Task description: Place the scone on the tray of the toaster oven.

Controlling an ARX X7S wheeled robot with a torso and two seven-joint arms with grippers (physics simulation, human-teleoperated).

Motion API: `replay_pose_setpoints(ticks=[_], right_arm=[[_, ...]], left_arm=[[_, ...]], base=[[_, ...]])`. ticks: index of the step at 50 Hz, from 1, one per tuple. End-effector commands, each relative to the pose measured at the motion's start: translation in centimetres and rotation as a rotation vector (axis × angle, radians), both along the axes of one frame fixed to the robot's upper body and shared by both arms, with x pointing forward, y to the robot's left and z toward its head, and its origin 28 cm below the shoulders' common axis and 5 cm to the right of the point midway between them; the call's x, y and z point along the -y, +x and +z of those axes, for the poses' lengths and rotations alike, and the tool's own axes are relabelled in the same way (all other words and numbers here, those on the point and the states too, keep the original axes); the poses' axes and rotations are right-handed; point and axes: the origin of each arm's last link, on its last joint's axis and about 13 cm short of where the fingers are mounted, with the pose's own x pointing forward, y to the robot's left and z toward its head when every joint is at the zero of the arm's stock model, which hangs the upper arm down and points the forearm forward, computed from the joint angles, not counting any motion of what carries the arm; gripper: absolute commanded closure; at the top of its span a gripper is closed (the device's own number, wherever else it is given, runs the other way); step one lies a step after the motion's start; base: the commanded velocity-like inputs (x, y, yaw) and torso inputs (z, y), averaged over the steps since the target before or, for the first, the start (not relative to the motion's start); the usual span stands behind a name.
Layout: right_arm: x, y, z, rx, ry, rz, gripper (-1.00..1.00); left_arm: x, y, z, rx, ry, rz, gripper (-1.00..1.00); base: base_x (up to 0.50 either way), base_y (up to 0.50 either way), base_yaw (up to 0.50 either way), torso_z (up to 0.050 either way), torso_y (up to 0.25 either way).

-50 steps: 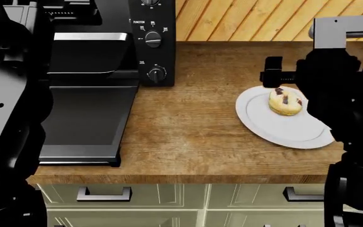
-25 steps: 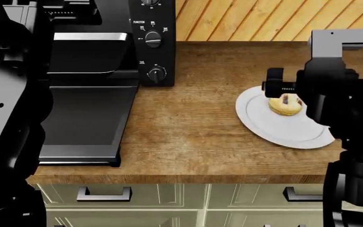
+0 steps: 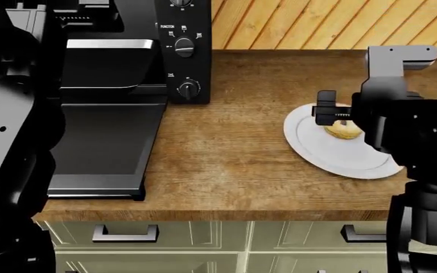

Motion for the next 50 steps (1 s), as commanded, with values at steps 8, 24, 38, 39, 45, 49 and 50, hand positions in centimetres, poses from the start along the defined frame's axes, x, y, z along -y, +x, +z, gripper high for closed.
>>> replay_pose_setpoints(ticks=[8, 24, 38, 39, 45, 49, 50], right_arm=[[-0.1, 0.7, -0.6, -0.031, 0.009, 0.002, -1.0], [-0.3, 1.2, -1.8, -0.079, 0.006, 0.007, -1.0], [-0.3, 1.4, -2.1, -0.092, 0.005, 0.007, -1.0], [-0.4, 1.5, -2.1, -0.092, 0.005, 0.009, -1.0], [-0.4, 1.8, -2.1, -0.091, -0.001, 0.01, -1.0], [-0.4, 1.7, -2.1, -0.089, -0.004, 0.011, 1.0], [-0.4, 1.7, -2.1, -0.085, -0.003, 0.008, 1.0]], left_arm=[[0.0, 0.0, -0.1, -0.004, -0.004, 0.001, -1.0], [0.0, 0.1, -0.2, -0.006, -0.006, 0.004, -1.0], [0.1, 0.0, -0.5, -0.013, -0.009, -0.003, -1.0], [0.2, 0.0, -0.6, -0.014, -0.009, -0.003, -1.0], [0.2, 0.0, -0.6, -0.015, -0.009, -0.003, -1.0], [0.1, 0.0, -0.6, -0.015, -0.009, -0.001, -1.0], [0.1, 0.0, -0.7, -0.016, -0.009, -0.003, -1.0]], base=[[0.0, 0.0, 0.0, 0.0, 0.0], [0.0, 0.0, 0.0, 0.0, 0.0], [0.0, 0.0, 0.0, 0.0, 0.0], [0.0, 0.0, 0.0, 0.0, 0.0], [0.0, 0.0, 0.0, 0.0, 0.0], [0.0, 0.0, 0.0, 0.0, 0.0], [0.0, 0.0, 0.0, 0.0, 0.0]])
